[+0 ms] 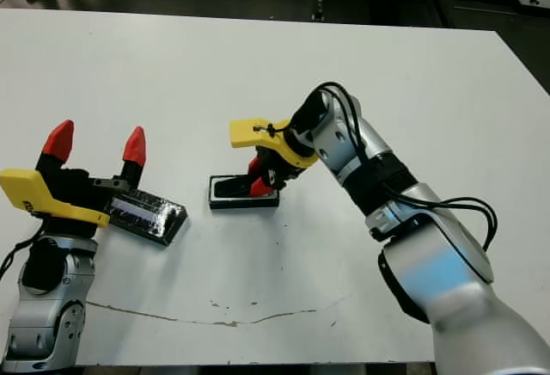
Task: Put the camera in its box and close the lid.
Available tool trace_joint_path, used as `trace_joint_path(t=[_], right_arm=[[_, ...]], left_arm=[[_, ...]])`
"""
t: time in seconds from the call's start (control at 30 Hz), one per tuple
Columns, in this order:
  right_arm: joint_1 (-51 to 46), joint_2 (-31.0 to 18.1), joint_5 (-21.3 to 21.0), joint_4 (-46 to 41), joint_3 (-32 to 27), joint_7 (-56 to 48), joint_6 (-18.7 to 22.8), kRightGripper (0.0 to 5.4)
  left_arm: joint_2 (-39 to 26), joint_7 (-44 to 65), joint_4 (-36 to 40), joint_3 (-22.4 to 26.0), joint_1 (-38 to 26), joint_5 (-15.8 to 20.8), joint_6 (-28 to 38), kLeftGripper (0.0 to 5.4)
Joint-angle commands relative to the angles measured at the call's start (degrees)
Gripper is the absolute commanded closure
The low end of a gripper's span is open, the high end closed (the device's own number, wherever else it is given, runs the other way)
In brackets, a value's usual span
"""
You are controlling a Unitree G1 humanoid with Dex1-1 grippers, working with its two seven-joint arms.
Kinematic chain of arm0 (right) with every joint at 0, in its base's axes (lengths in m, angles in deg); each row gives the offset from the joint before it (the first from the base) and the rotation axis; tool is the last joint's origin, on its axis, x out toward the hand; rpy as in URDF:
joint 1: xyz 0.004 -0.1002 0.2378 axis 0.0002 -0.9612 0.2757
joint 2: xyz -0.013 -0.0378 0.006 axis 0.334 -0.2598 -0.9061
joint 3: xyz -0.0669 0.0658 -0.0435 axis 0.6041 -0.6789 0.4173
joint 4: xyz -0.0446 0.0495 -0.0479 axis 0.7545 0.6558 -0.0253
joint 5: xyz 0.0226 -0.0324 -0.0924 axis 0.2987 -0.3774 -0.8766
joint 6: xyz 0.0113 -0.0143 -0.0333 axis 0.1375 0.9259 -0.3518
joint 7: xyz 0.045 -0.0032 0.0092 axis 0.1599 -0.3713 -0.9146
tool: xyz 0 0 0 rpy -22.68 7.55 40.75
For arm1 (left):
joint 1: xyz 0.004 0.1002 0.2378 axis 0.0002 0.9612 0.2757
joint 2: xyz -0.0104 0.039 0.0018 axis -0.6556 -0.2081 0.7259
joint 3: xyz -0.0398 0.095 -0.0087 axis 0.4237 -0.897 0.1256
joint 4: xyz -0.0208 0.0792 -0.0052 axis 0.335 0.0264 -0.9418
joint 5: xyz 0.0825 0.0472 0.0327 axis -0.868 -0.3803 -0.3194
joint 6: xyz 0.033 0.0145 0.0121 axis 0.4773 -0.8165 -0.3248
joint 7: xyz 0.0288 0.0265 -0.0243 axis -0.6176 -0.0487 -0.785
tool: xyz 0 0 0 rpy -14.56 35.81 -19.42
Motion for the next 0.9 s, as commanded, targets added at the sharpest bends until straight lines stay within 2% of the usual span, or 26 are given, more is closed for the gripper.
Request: trace_joint_path(t=[0.03, 0.1, 0.3, 0.4, 0.53, 0.63, 0.77, 0.9], right_arm=[[0.24, 0.04, -0.17, 2.34, 0.46, -0.24, -4.48, 2.77], [0.64, -0.07, -0.46, 3.45, 0.14, 0.14, -5.38, 2.45], [1.73, -0.11, -0.25, 5.57, -1.44, 0.75, -4.42, 1.53], [2.61, -0.1, 0.52, 6.26, -2.61, 0.06, -2.67, 1.06], [3.57, -0.63, 0.38, 6.89, -3.52, 0.26, -4.39, 0.42], [4.2, -1.0, 0.24, 7.16, -4.33, 0.63, -3.26, 0.03], [6.14, -1.53, 0.86, 8.78, -5.96, 0.05, -3.27, 0.01], [8.14, -2.14, 1.85, 9.71, -8.79, 1.06, -1.59, 0.01]], left_arm=[[0.1, -0.18, -0.37, 0.21, 0.48, 0.35, -0.67, 0.0], [0.04, -0.14, -0.32, 0.15, 0.47, 0.22, -0.61, 0.0], [0.09, 0.05, -0.4, 0.13, 0.43, 0.46, -0.45, 0.0], [0.04, -0.09, -0.33, 0.12, 0.48, 0.24, -0.46, 0.0], [0.0, -0.14, -0.6, 0.2, 0.4, 0.08, -0.27, 0.0], [0.18, -0.17, -0.43, 0.15, 0.34, 0.34, -0.43, 0.0], [0.11, -0.16, -0.48, 0.18, 0.29, 0.31, -0.43, 0.0], [0.01, -0.05, -0.52, 0.22, 0.28, 0.32, -0.34, 0.0]])
